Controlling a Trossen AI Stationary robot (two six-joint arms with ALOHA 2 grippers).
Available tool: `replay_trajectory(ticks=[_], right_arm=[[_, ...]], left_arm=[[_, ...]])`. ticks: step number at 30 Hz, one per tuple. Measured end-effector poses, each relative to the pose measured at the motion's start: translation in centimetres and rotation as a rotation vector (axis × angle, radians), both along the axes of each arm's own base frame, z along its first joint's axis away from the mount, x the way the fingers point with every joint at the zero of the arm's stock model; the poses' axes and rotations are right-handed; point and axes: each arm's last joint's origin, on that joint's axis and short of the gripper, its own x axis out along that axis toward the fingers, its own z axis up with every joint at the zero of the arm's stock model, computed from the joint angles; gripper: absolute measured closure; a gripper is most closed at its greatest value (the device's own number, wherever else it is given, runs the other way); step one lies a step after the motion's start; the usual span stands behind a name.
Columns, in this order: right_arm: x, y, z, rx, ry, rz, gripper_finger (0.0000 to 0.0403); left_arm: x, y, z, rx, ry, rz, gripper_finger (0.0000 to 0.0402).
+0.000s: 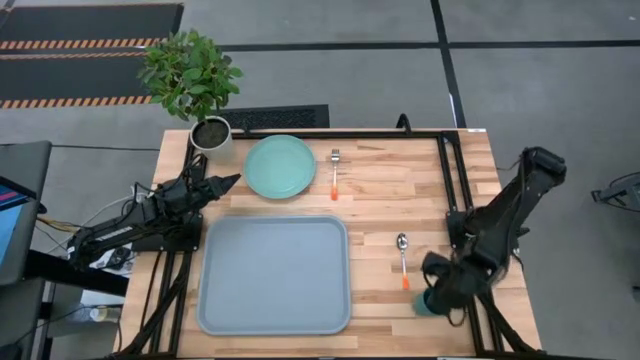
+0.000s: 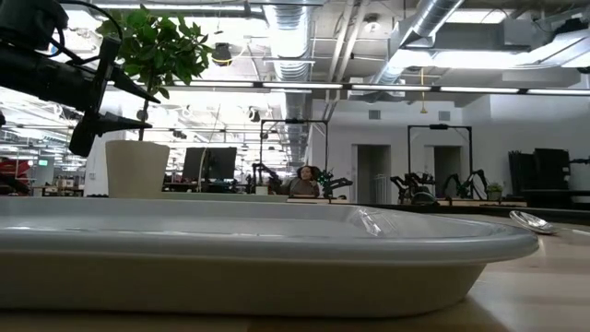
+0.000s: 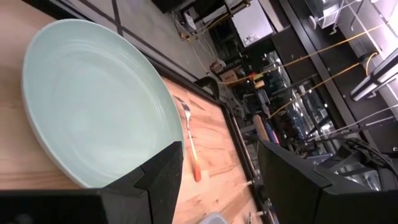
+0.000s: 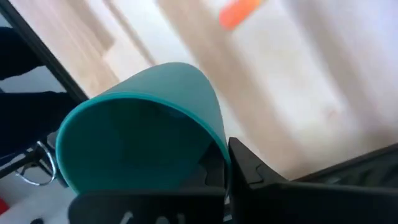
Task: Pick and place plate/cup/fork/spoon on tray
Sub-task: Put the green cup to the top right side of the blue serving tray
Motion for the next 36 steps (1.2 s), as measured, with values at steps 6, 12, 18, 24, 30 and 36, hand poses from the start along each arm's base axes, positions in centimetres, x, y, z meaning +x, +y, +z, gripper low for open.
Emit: replay_trajectory(ticks=[6, 12, 18, 24, 30, 36], right_arm=[[1.0, -5.5, 1.4, -0.087, -0.021, 0.011, 0.0394], [2.8, -10.7, 1.7, -0.160, -0.062, 0.034, 0.0397], [5.3, -15.8, 1.0, -0.222, -0.082, 0.031, 0.0396], [9.0, -19.9, 1.2, -0.288, -0.062, 0.085, 0.0394], [12.9, -23.1, 0.2, -0.368, 0.012, 0.217, 0.0391], [16.6, -25.4, 0.0, -0.423, -0.027, 0.290, 0.0391]], left_arm=[[0.0, 0.0, 0.0, 0.014, 0.010, -0.003, 0.0205], [0.0, 0.0, 0.0, 0.012, 0.009, -0.011, 0.0205], [0.1, 0.0, 0.1, 0.000, -0.010, -0.017, 0.0205], [0.1, -0.1, 0.1, -0.015, -0.032, -0.053, 0.0205], [0.2, -0.1, 0.2, -0.026, -0.045, -0.058, 0.0205], [0.2, -0.2, 0.2, -0.037, -0.052, -0.075, 0.0205]])
